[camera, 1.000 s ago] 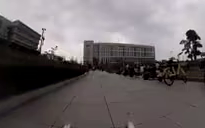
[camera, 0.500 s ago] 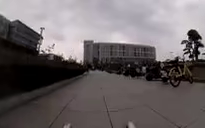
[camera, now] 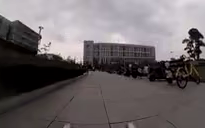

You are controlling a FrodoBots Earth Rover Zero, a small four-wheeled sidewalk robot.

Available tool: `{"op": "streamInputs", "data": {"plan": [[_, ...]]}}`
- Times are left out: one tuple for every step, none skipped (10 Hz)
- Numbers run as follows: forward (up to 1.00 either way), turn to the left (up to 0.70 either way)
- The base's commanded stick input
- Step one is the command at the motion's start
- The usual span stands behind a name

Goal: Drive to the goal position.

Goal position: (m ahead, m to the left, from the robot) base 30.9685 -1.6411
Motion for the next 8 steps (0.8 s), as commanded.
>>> {"op": "streamInputs", "data": {"plan": [[0.70, -0.14], [0.70, -0.14], [0.70, -0.14], [0.70, -0.14], [0.70, -0.10], [0.70, -0.04], [0.70, 0.00], [0.70, 0.00]]}}
